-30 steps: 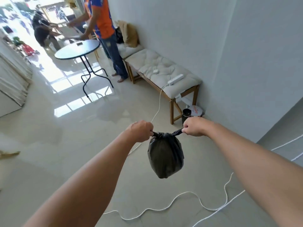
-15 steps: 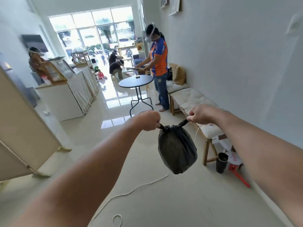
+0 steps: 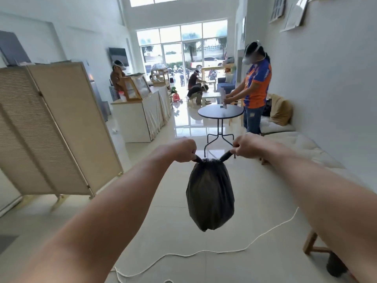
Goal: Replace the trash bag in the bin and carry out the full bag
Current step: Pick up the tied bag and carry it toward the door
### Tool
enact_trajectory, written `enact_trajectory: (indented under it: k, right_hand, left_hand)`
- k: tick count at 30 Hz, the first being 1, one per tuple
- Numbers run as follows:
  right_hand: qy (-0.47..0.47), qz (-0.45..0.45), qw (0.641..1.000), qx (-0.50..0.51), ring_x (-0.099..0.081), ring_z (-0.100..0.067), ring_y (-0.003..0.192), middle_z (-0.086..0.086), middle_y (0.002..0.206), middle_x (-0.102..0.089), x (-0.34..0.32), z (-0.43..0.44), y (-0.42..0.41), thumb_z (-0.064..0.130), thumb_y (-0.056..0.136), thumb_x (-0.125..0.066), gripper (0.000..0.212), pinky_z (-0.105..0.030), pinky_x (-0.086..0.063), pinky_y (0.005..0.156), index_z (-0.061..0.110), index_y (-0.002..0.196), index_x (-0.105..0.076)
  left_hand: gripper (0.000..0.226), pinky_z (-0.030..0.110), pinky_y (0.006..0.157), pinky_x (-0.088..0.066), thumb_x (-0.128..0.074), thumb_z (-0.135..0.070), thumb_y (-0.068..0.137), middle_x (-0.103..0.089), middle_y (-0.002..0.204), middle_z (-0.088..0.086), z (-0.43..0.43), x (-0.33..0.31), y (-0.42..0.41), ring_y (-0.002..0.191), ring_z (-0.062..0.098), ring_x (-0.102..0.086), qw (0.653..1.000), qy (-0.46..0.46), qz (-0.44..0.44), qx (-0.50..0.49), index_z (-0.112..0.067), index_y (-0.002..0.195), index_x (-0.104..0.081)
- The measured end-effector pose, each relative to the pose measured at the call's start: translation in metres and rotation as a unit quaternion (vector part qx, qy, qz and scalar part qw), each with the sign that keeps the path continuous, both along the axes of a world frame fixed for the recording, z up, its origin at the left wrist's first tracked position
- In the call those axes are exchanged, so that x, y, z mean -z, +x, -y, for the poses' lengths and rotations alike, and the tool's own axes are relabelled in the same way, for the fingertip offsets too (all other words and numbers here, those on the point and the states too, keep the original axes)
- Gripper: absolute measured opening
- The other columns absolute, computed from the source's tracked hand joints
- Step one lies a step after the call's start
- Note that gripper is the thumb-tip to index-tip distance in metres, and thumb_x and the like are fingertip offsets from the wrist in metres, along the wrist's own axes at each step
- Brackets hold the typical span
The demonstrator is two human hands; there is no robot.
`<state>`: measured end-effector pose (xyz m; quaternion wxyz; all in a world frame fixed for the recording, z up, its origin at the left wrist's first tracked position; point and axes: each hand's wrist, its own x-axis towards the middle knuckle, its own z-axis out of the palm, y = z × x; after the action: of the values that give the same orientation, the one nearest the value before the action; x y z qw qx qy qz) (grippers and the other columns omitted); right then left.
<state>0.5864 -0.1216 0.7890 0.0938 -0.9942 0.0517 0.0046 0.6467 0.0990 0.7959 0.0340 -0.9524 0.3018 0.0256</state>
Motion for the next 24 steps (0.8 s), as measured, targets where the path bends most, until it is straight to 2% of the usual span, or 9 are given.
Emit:
enact_trajectory:
  k: [3, 6, 8, 11, 13, 15, 19, 21, 24]
  right_hand:
    - [-0.001, 0.0, 0.999, -0.037, -0.053, -0.012, 0.07, 0.005, 0.079, -0.055, -0.006, -0.037, 0.052, 0.037, 0.092, -0.057, 0.017, -0.027, -0.04, 0.054, 0.026, 0.079, -0.059]
    - [0.011, -0.005, 0.998, -0.065, -0.06, -0.019, 0.079, 0.0, 0.087, -0.062, -0.009, -0.073, 0.107, 0.036, 0.092, -0.058, 0.017, -0.036, -0.054, 0.072, 0.022, 0.085, -0.065]
    - [0.016, 0.0, 0.996, -0.084, -0.062, -0.022, 0.081, -0.003, 0.088, -0.064, -0.011, -0.094, 0.139, 0.035, 0.092, -0.058, 0.019, -0.038, -0.054, 0.076, 0.019, 0.09, -0.067]
    - [0.006, 0.007, 0.993, -0.118, -0.058, -0.02, 0.073, -0.003, 0.084, -0.062, -0.011, -0.123, 0.176, 0.034, 0.092, -0.058, 0.02, -0.033, -0.048, 0.063, 0.017, 0.087, -0.067]
    - [0.009, 0.006, 0.99, -0.138, -0.054, -0.018, 0.066, -0.004, 0.082, -0.061, -0.01, -0.144, 0.201, 0.033, 0.092, -0.058, 0.02, -0.031, -0.043, 0.058, 0.016, 0.084, -0.066]
    - [0.01, 0.006, 0.987, -0.162, -0.051, -0.018, 0.064, -0.004, 0.079, -0.061, -0.012, -0.166, 0.235, 0.032, 0.092, -0.058, 0.021, -0.031, -0.042, 0.057, 0.016, 0.082, -0.065]
    - [0.0, 0.013, 0.978, -0.209, -0.049, -0.018, 0.063, -0.004, 0.075, -0.059, -0.017, -0.201, 0.291, 0.03, 0.092, -0.059, 0.021, -0.03, -0.04, 0.056, 0.015, 0.078, -0.064]
    - [-0.007, 0.016, 0.971, -0.238, -0.049, -0.018, 0.062, -0.004, 0.074, -0.059, -0.016, -0.222, 0.322, 0.029, 0.092, -0.059, 0.022, -0.03, -0.04, 0.056, 0.016, 0.074, -0.062]
    - [-0.015, 0.027, 0.958, -0.286, -0.052, -0.019, 0.062, -0.005, 0.075, -0.061, -0.014, -0.255, 0.363, 0.031, 0.092, -0.059, 0.025, -0.031, -0.043, 0.056, 0.021, 0.069, -0.058]
  left_hand:
    - [0.024, 0.027, 0.055, -0.034, -0.058, -0.029, 0.094, -0.061, 0.087, 0.007, -0.038, -0.003, 0.043, 0.072, 0.023, -0.048, 0.999, 0.0, -0.013, -0.037, -0.007, 0.094, -0.067]
    - [0.026, 0.028, 0.056, -0.035, -0.058, -0.031, 0.094, -0.06, 0.085, 0.007, -0.078, -0.005, 0.088, 0.07, 0.023, -0.049, 0.998, 0.011, -0.012, -0.066, -0.007, 0.094, -0.068]
    - [0.027, 0.028, 0.057, -0.037, -0.057, -0.032, 0.094, -0.062, 0.089, 0.008, -0.102, -0.006, 0.113, 0.072, 0.025, -0.051, 0.997, 0.009, -0.007, -0.079, -0.007, 0.095, -0.068]
    - [0.028, 0.029, 0.062, -0.041, -0.058, -0.035, 0.094, -0.065, 0.096, 0.009, -0.132, -0.004, 0.14, 0.078, 0.027, -0.057, 0.995, 0.005, -0.017, -0.102, -0.009, 0.096, -0.068]
    - [0.028, 0.027, 0.058, -0.039, -0.057, -0.035, 0.094, -0.064, 0.094, 0.008, -0.154, -0.002, 0.157, 0.073, 0.024, -0.054, 0.992, 0.012, -0.019, -0.125, -0.009, 0.096, -0.068]
    - [0.025, 0.026, 0.055, -0.038, -0.057, -0.034, 0.095, -0.062, 0.09, 0.005, -0.177, -0.004, 0.179, 0.071, 0.023, -0.053, 0.987, 0.006, -0.016, -0.157, -0.012, 0.095, -0.068]
    - [0.026, 0.029, 0.064, -0.043, -0.056, -0.034, 0.095, -0.062, 0.094, 0.006, -0.211, -0.006, 0.21, 0.081, 0.025, -0.059, 0.981, 0.006, -0.011, -0.193, -0.012, 0.097, -0.069]
    - [0.024, 0.03, 0.063, -0.043, -0.056, -0.035, 0.095, -0.064, 0.095, 0.005, -0.229, -0.006, 0.225, 0.083, 0.024, -0.061, 0.974, 0.008, -0.008, -0.227, -0.014, 0.095, -0.068]
    - [0.023, 0.028, 0.054, -0.038, -0.055, -0.034, 0.096, -0.062, 0.089, 0.003, -0.256, -0.007, 0.243, 0.07, 0.018, -0.054, 0.961, 0.009, -0.007, -0.275, -0.014, 0.092, -0.067]
